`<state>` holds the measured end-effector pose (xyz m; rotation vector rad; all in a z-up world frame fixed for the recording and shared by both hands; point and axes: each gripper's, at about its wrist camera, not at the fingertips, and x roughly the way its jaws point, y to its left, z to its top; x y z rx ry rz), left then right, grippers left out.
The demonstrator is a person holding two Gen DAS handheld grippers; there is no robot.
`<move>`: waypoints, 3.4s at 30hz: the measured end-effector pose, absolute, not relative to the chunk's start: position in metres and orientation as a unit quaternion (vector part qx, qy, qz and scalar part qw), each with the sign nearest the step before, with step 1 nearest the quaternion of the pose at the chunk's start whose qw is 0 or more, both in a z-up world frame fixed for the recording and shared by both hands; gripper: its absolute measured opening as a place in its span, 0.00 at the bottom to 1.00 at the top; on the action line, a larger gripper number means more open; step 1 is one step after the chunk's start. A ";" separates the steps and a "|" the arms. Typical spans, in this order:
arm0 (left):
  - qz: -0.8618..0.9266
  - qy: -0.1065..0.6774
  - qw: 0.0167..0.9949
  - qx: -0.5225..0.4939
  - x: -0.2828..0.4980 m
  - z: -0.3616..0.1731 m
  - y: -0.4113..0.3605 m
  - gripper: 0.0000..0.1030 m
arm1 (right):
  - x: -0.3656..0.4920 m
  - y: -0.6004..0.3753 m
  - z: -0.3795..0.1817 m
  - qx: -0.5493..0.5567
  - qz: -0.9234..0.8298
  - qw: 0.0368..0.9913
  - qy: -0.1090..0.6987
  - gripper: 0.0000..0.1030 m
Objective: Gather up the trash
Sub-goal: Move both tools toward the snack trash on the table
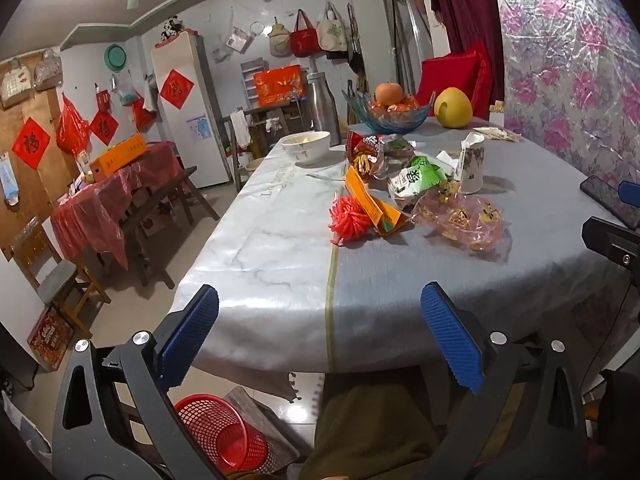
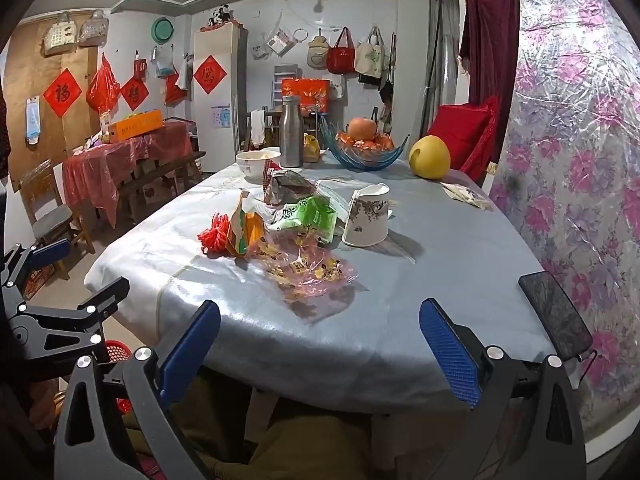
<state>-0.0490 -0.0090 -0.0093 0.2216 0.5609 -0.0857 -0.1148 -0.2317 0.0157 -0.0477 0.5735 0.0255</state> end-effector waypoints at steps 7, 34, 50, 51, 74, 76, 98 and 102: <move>-0.039 0.284 0.952 0.111 -0.046 -0.014 -0.010 0.94 | -0.112 -0.233 0.011 -0.019 0.011 0.959 0.284 0.95; -0.046 0.345 0.930 0.115 -0.013 -0.051 -0.019 0.94 | -0.073 -0.239 -0.017 -0.015 0.015 0.940 0.340 0.95; -0.038 0.360 0.926 0.110 0.003 -0.057 -0.018 0.94 | -0.052 -0.241 -0.022 -0.015 0.022 0.939 0.343 0.95; -0.037 0.361 0.925 0.110 0.004 -0.058 -0.018 0.94 | -0.053 -0.241 -0.022 -0.020 0.019 0.939 0.342 0.95; -0.035 0.363 0.925 0.108 0.008 -0.063 -0.019 0.94 | -0.047 -0.240 -0.022 -0.002 0.033 0.939 0.343 0.95; -0.035 0.362 0.925 0.108 0.008 -0.063 -0.019 0.94 | -0.047 -0.240 -0.022 -0.003 0.032 0.939 0.343 0.95; -0.033 0.375 0.920 0.109 0.013 -0.069 -0.021 0.94 | -0.045 -0.240 -0.024 -0.003 0.033 0.938 0.345 0.95; -0.032 0.377 0.919 0.110 0.015 -0.069 -0.021 0.94 | -0.044 -0.240 -0.025 -0.003 0.033 0.938 0.346 0.95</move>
